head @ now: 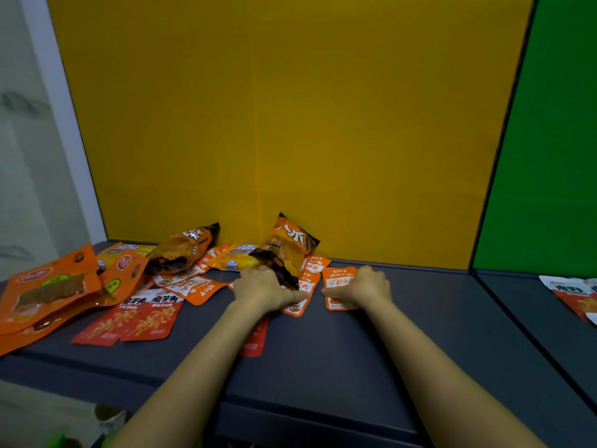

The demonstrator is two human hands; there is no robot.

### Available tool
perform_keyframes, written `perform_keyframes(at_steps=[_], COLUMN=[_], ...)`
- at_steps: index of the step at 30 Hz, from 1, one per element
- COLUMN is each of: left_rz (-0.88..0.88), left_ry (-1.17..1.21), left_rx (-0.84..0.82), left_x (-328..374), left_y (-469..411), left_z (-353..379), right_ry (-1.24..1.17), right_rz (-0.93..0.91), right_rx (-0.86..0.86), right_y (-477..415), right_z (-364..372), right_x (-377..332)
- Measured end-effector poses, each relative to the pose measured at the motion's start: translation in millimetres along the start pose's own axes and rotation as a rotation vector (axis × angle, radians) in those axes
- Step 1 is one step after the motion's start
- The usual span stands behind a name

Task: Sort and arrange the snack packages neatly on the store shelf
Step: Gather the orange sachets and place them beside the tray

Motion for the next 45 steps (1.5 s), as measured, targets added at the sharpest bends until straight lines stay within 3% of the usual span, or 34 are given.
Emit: perform_keyframes(at_steps=[10, 20, 24, 28, 31, 34, 36, 41, 45], left_rz=[-0.053, 0.106, 0.099, 0.097, 0.055, 0.012, -0.016, -0.044, -0.107], left_ry=[0.063, 0.080, 0.273, 0.376, 0.456, 0.488, 0.530, 0.947, 1.115], left_rx=[-0.073, -0.081, -0.128, -0.090, -0.028, 0.068, 0.085, -0.032, 0.026], left_x=[3, 30, 31, 26, 21, 19, 15, 11, -14], left_y=[-6, 18, 11, 7, 6, 8, 7, 5, 5], left_z=[5, 12, 20, 16, 10, 0, -3, 2, -8], right_ry=[-0.067, -0.266, -0.348, -0.604, -0.818, -0.942, -0.983, -0.901, -0.865], right_rz=[-0.024, 0.037, 0.035, 0.055, 0.062, 0.081, 0.091, 0.091, 0.086], right_rx=[-0.004, -0.053, -0.086, -0.162, -0.253, -0.227, -0.203, -0.084, -0.080], right_y=[1, -8, -7, 0, 10, 7, 2, -14, -21], right_z=[-9, -17, -13, -4, 6, 17, 25, 33, 26], right_x=[4, 22, 23, 20, 8, 1, -3, -4, -3])
Point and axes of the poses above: each hand's wrist, its own y-axis away from the middle knuckle, its own z-axis out of the palm, x = y × z, the point moved 9 cm from there along -y, towards the middle knuckle, and after that the axes turned 2 degrees about y, right-handed, at the moved point
